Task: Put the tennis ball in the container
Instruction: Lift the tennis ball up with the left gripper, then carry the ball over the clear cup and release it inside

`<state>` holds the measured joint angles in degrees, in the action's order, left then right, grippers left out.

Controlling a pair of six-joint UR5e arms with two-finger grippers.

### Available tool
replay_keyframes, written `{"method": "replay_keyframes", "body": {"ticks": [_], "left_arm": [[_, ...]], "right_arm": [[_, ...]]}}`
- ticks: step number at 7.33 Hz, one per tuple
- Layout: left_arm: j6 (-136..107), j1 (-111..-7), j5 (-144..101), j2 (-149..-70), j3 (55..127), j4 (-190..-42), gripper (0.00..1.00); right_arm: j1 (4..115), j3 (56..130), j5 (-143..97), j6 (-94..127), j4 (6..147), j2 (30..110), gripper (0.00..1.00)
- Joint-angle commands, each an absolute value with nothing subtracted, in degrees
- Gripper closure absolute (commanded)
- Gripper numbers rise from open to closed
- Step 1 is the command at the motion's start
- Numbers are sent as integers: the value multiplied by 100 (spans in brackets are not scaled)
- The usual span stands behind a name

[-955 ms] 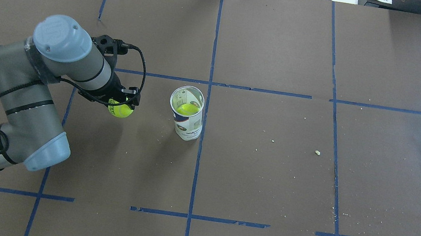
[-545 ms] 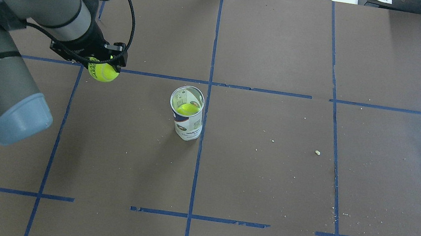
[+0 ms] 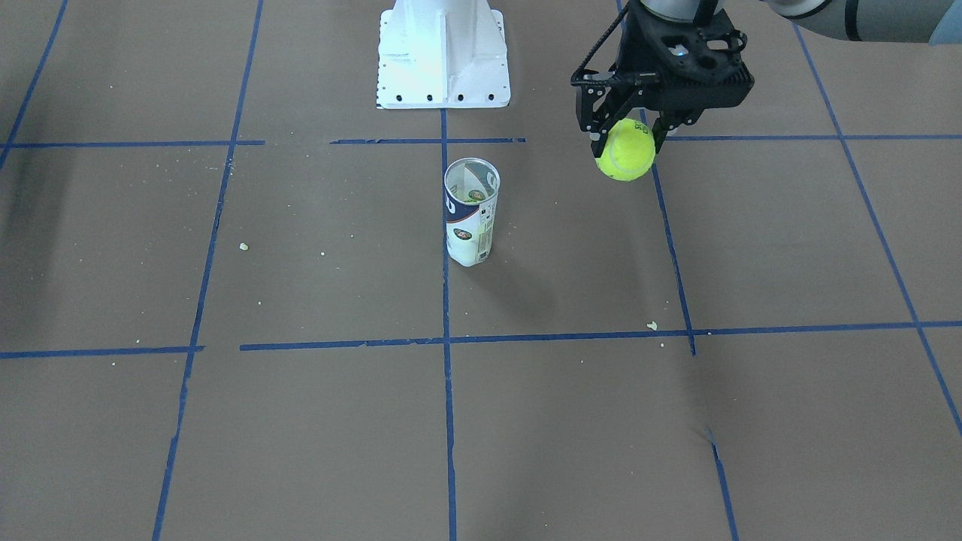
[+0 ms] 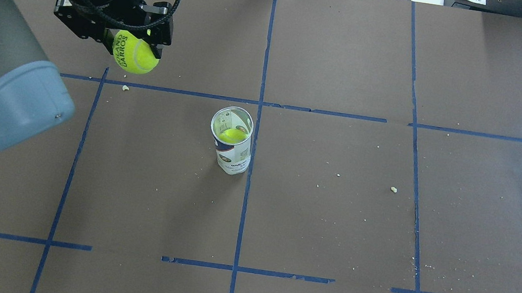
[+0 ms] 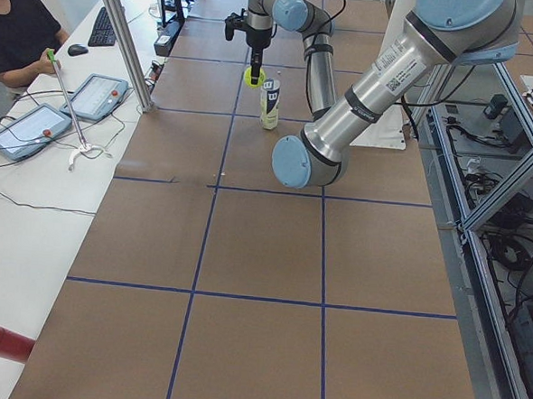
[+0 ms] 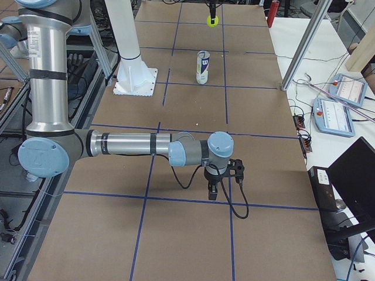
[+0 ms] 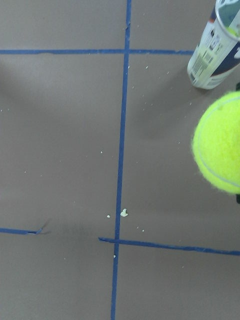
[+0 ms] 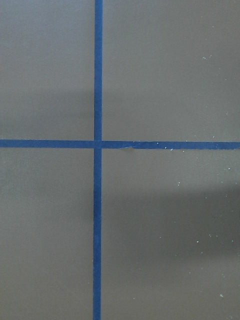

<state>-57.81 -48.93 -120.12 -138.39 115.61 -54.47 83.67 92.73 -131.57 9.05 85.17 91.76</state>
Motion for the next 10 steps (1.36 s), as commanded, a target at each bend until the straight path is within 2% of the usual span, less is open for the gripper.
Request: {"method": "replay_keyframes", "body": {"ticks": [1, 3, 9, 10], "left_arm": [[-6623, -4310, -12112, -14291, 11066, -5780, 100], [-6882, -4079, -12094, -14422, 10427, -6422, 100], [-6882, -3955, -12085, -14379, 10187, -6750, 100], [-6873, -3955, -12085, -14335, 10187, -6794, 68]], "right_arm": [[8367, 9272, -13157, 905, 8517, 9176, 0], [8367, 9272, -13157, 905, 8517, 9176, 0], [8367, 9272, -13157, 905, 8517, 9176, 0], [8367, 9272, -13157, 905, 8517, 9176, 0]]}}
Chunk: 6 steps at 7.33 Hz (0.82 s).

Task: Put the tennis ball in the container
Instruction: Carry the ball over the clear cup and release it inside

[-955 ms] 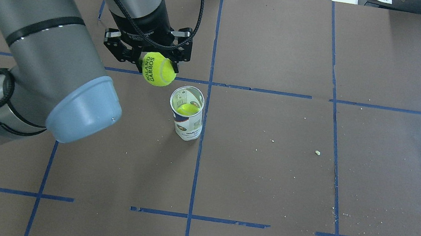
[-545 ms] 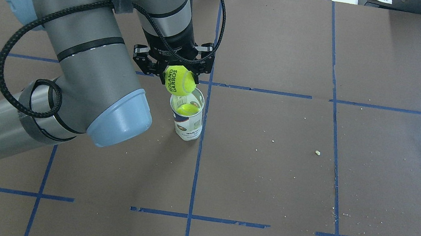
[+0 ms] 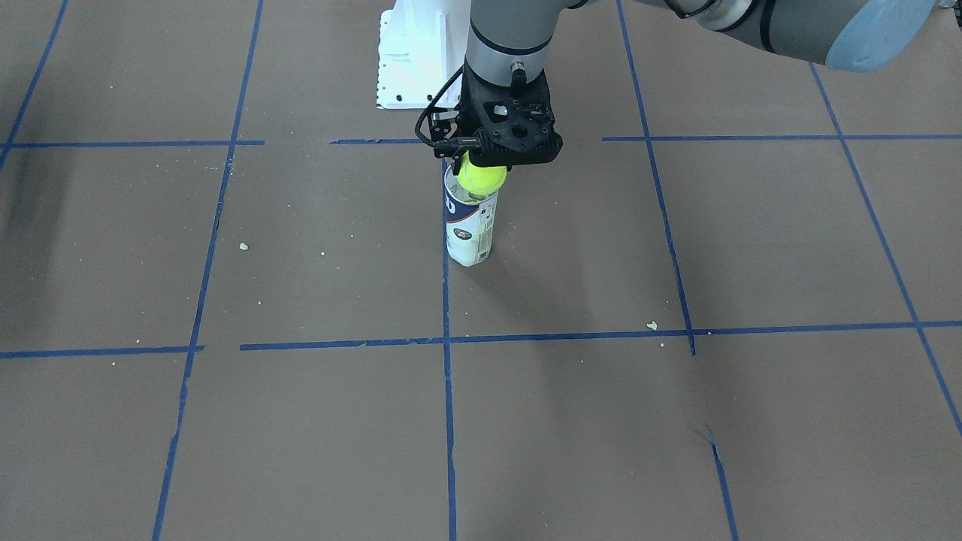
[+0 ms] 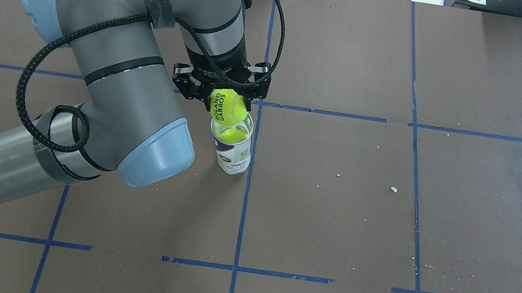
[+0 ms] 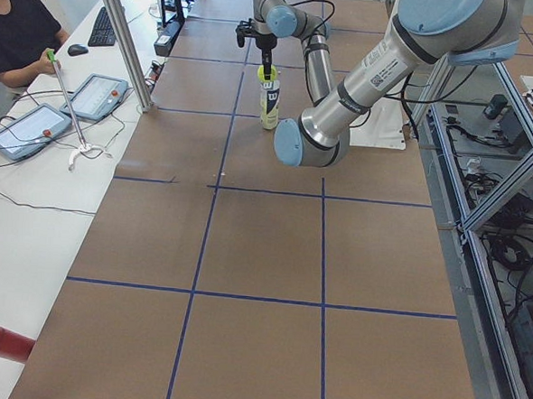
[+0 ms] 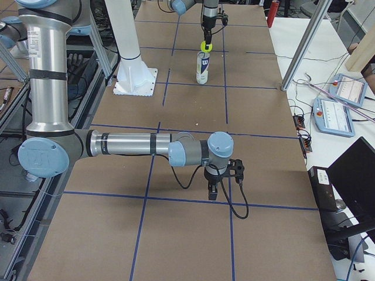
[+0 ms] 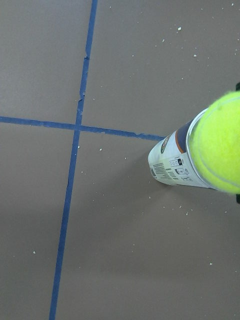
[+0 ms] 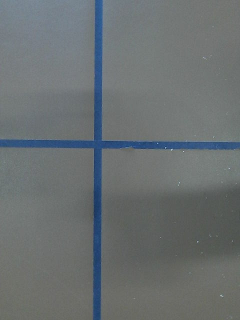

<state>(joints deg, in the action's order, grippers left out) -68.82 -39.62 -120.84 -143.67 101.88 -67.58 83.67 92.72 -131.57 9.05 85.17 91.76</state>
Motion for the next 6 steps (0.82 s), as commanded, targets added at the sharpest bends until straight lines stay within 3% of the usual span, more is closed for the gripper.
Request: {"method": "replay_keyframes", "body": {"ticks": [1, 6], "left_arm": [[-6873, -3955, -12085, -14257, 10247, -6881, 1], [-6794, -3911, -12050, -14186, 10562, -6899, 0]], "right_arm": [[8367, 9272, -13157, 905, 8517, 9176, 0], [8358, 9272, -13157, 905, 8517, 9176, 0]]}}
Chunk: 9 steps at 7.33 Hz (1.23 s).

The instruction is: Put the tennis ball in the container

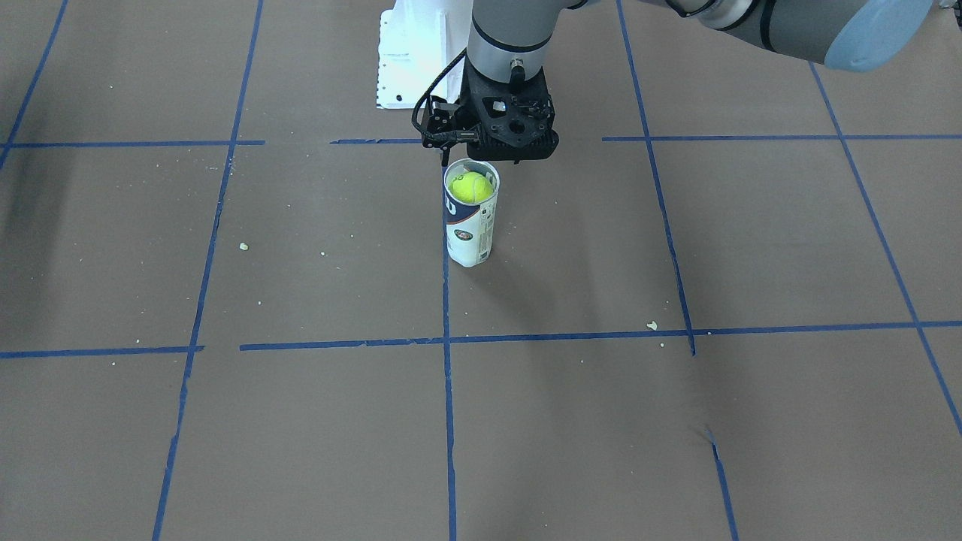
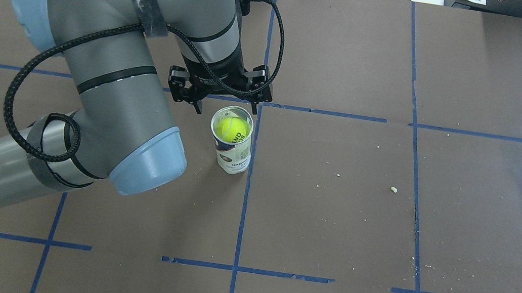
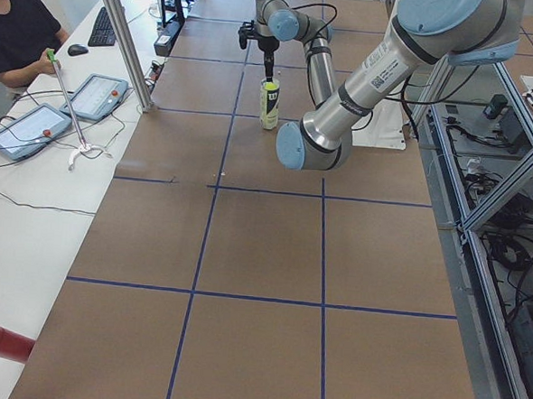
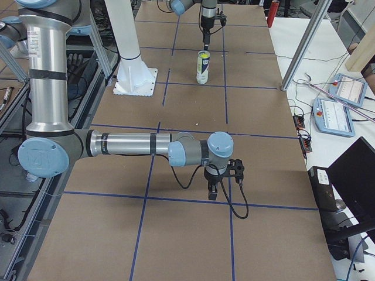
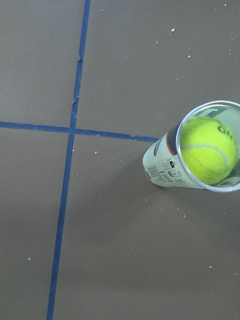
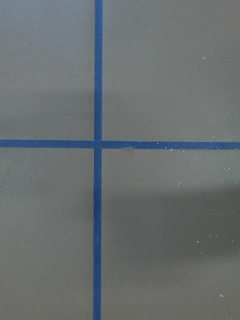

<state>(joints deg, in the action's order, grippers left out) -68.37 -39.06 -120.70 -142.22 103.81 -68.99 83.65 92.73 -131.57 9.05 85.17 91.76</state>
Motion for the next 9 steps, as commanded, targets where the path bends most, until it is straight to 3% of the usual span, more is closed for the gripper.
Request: {"method": "replay_keyframes", "body": {"ticks": [1, 3, 9], "left_arm": [[-6481, -3929, -12059, -13768, 11069, -6899, 0], [-5506, -4312, -12067, -13343, 11285, -6899, 0], [-265, -8080, -12682, -10867, 10989, -7031, 0]], "right_arm": [[8367, 9272, -13157, 905, 8517, 9176, 0], [8367, 9272, -13157, 905, 8517, 9176, 0], [8367, 9272, -13157, 905, 8517, 9176, 0]]}}
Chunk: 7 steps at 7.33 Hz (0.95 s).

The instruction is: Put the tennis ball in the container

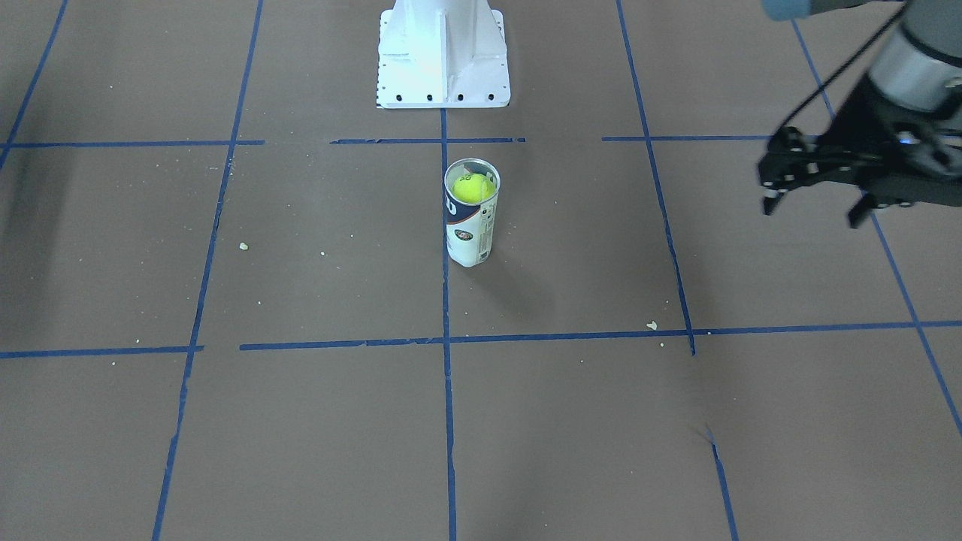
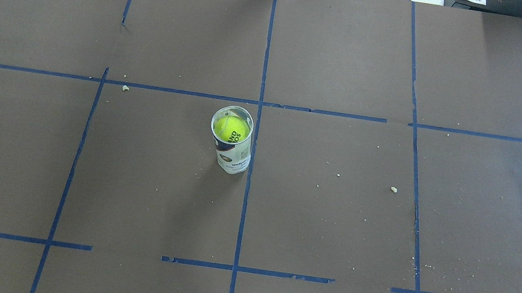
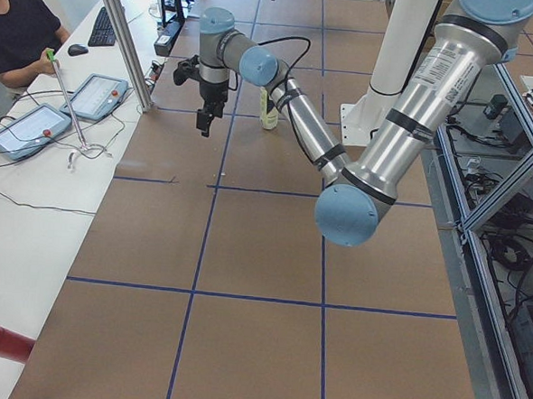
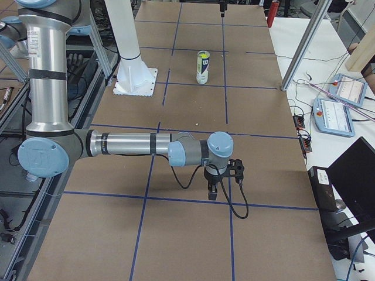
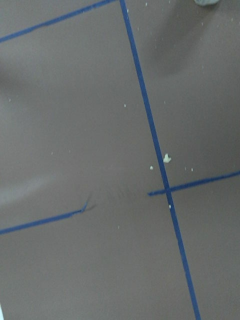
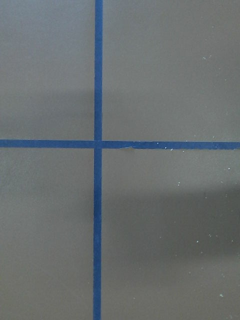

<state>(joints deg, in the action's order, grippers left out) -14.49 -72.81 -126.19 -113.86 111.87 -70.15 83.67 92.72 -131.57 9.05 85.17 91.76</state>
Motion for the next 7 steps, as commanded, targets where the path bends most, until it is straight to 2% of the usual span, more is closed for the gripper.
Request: {"method": "replay_keyframes", "body": {"ticks": [1, 4, 7], "left_arm": [[450, -8443, -12683, -10324, 10804, -7118, 0], [686, -8684, -13585, -8898, 9969, -8618, 0], [668, -8920, -13570, -8789, 9326, -9044, 0]], "right_arm": [[8367, 9272, -13157, 905, 8517, 9176, 0], [8367, 9272, -13157, 905, 8517, 9176, 0], [8367, 9272, -13157, 905, 8517, 9176, 0]]}}
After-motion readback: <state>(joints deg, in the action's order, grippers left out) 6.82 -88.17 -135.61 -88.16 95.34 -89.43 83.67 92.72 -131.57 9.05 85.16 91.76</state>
